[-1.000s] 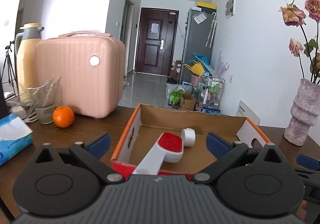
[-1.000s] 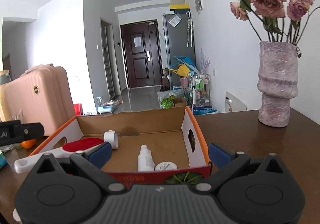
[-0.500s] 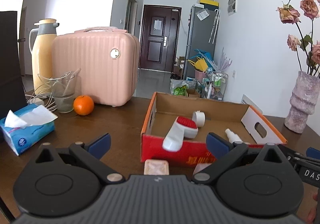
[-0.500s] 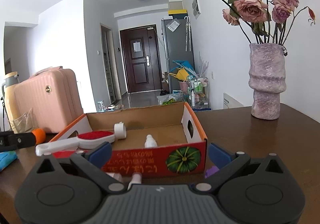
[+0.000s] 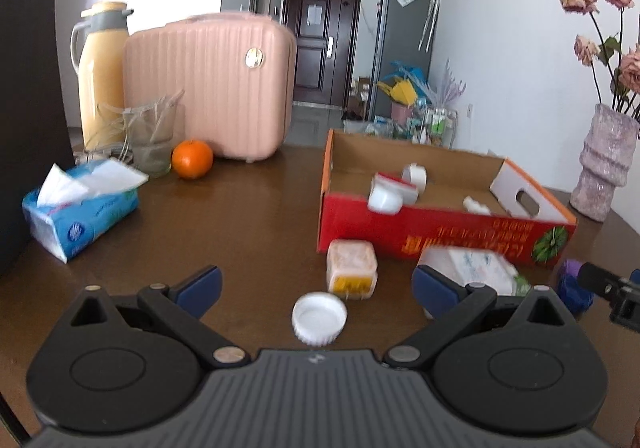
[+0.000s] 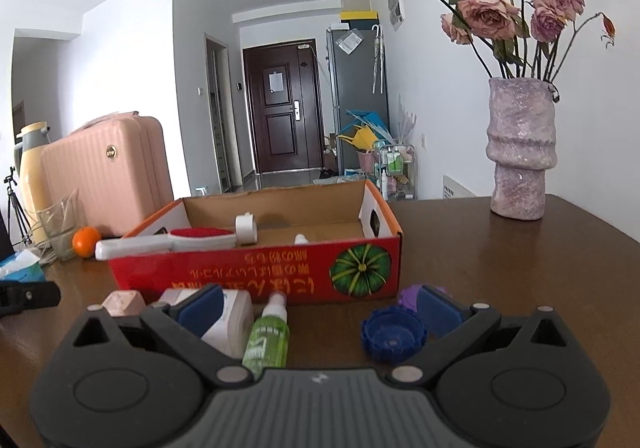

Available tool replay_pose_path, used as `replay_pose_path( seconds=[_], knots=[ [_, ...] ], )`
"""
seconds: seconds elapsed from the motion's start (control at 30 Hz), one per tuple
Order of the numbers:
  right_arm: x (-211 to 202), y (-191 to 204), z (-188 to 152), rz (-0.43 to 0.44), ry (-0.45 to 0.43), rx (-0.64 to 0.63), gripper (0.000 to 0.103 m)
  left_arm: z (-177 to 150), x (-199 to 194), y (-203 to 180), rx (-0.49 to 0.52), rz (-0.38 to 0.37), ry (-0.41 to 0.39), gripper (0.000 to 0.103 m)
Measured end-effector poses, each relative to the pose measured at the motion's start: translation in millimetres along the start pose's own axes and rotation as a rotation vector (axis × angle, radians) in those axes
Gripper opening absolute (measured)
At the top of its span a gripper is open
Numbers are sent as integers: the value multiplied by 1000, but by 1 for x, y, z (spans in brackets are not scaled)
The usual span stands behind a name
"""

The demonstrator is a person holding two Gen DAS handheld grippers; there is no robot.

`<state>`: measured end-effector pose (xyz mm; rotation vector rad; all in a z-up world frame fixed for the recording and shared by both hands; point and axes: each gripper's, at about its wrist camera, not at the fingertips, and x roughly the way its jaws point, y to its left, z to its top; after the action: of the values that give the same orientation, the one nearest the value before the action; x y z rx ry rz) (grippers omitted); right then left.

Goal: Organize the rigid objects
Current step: 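Lower the left tool onto the white screw cap and close on it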

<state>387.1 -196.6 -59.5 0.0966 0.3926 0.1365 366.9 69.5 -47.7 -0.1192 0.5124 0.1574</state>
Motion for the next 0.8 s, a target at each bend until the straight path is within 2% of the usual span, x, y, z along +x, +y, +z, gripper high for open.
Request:
replay_pose_path(
  seconds=[0.13,0.37,0.67,0.8],
  knots=[
    [-7,-2,-7,-10,12,1,103,-10,-1,8,6,6,41,103],
    [-14,-7,-13,-17,24,14,103,-16,2,8,26,12,66,103],
    [-13,-9,-14,-26,24,22,103,-17,40,-8,99,44,141,103],
    [-12,-11,-14,-35,22,30,103,-12,58,-8,97,59,170,103]
  ],
)
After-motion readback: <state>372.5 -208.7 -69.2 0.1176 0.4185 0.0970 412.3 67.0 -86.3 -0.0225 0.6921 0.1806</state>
